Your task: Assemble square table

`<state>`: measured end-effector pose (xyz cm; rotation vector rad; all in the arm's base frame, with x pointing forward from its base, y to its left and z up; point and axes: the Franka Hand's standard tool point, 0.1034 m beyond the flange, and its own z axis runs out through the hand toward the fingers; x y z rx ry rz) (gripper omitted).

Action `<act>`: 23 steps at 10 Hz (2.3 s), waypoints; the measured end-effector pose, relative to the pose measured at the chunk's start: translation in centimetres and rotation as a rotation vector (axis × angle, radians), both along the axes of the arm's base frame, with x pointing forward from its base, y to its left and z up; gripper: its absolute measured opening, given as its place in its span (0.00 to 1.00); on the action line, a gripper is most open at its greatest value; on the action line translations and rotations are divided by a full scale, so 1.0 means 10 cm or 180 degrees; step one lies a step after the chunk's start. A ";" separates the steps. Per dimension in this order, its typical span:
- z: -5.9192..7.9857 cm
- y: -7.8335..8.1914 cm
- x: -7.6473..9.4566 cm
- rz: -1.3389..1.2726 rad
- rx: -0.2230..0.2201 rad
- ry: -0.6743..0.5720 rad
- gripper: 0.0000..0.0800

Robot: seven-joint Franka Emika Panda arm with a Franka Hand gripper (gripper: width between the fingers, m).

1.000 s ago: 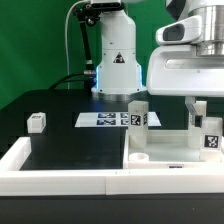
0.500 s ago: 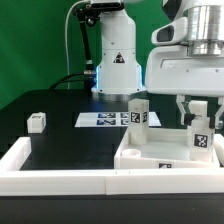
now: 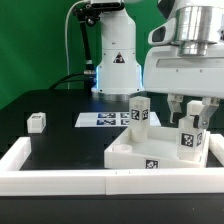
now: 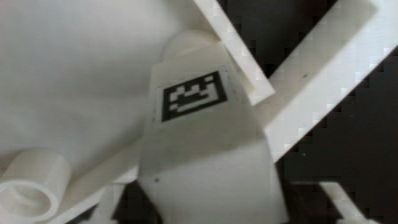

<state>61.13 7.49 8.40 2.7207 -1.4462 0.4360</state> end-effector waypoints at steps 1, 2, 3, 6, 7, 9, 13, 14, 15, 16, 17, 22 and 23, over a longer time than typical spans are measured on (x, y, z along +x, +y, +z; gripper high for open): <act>0.00 0.00 0.00 -0.0089 0.0032 -0.0011 0.47; 0.00 0.01 0.00 -0.0054 0.0026 -0.0007 0.64; 0.00 0.01 0.00 -0.0054 0.0026 -0.0007 0.64; 0.00 0.05 0.01 -0.0012 0.0027 -0.0009 0.81; 0.03 0.06 0.01 0.0261 -0.0031 0.0025 0.81; 0.22 -0.02 0.02 0.0874 -0.0108 0.0058 0.81; 0.48 -0.64 -0.13 0.1856 -0.0204 0.0096 0.81; 0.46 -0.61 -0.13 0.1644 -0.0145 0.0081 0.81; 0.44 -0.55 -0.13 0.1705 -0.0154 0.0093 0.81; 0.44 -0.57 -0.13 0.1694 -0.0154 0.0093 0.81; 0.44 -0.57 -0.13 0.1694 -0.0154 0.0094 0.81; 0.37 -1.02 -0.49 0.2431 -0.0476 0.0144 0.81; 0.39 -1.12 -0.56 0.2477 -0.0483 0.0168 0.81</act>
Offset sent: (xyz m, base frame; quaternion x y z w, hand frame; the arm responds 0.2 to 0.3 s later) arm 0.0000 0.0000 0.0000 0.0000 0.0000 0.0000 1.0000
